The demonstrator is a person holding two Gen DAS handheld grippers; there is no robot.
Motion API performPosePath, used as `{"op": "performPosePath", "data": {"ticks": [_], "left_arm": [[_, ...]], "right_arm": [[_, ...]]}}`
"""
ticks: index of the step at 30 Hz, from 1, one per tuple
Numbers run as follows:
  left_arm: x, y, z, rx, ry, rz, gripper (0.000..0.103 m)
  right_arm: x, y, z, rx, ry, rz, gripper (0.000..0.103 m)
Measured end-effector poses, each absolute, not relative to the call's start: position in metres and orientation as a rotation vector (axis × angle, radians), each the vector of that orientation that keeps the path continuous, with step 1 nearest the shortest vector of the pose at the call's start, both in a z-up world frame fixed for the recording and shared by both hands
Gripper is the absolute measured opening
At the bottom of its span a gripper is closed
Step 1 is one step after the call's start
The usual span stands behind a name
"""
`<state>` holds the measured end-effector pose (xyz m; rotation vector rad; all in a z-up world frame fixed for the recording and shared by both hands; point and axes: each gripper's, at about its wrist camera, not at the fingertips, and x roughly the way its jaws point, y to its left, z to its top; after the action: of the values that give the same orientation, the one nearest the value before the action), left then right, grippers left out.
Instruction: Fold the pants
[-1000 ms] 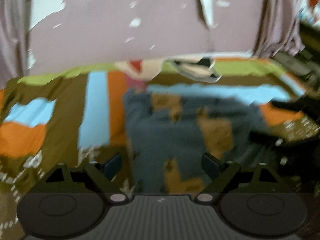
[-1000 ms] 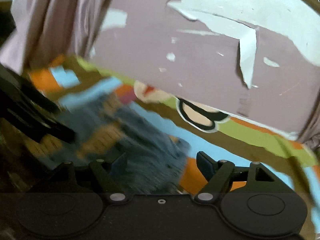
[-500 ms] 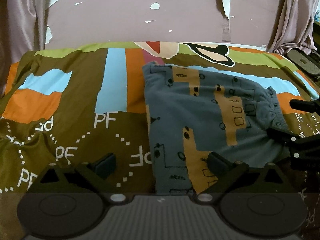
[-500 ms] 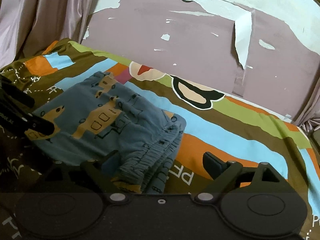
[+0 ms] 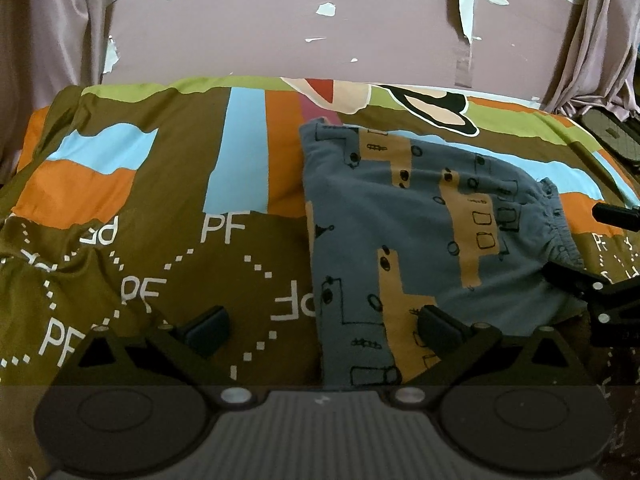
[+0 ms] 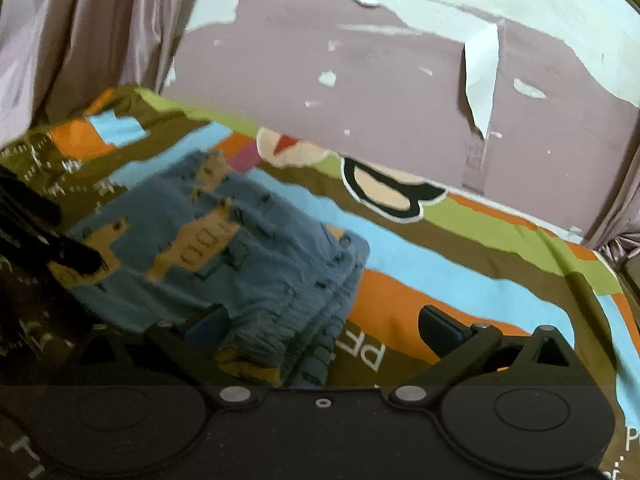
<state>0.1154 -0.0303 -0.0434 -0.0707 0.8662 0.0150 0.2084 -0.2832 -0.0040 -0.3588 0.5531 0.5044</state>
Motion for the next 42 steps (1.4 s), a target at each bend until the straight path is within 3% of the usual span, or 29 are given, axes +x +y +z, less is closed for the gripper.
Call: {"op": "performPosePath", "data": {"ticks": [10,18,26,32,35,42], "left_arm": [[0.114,-0.011,-0.027,-0.219,0.779,-0.082,0.103],[0.133,0.005,-0.043,-0.366,0.806,-0.153,0.103],[0.134,0.006,-0.048,-0.367,0.822,-0.214,0.103],[0.128,-0.001,-0.049,-0.367,0.832,-0.253,0.102],[0.126,0.004,-0.052,-0.414,0.839,-0.258,0.101],[0.125,0.000,-0.049,-0.337,0.858,-0.208,0.083]], "right_arm": [[0.234,-0.302,0.005,-0.099,0.568,0.611,0.102],[0.297,-0.318,-0.012,0.134,0.747,0.756,0.102],[0.342,-0.313,-0.026,0.143,0.861,0.838,0.102],[0.341,-0.307,-0.022,0.108,0.894,0.893,0.086],[0.339,-0.314,-0.025,0.144,0.906,0.874,0.084],[0.329,-0.305,-0.024,0.135,0.895,0.753,0.076]]}}
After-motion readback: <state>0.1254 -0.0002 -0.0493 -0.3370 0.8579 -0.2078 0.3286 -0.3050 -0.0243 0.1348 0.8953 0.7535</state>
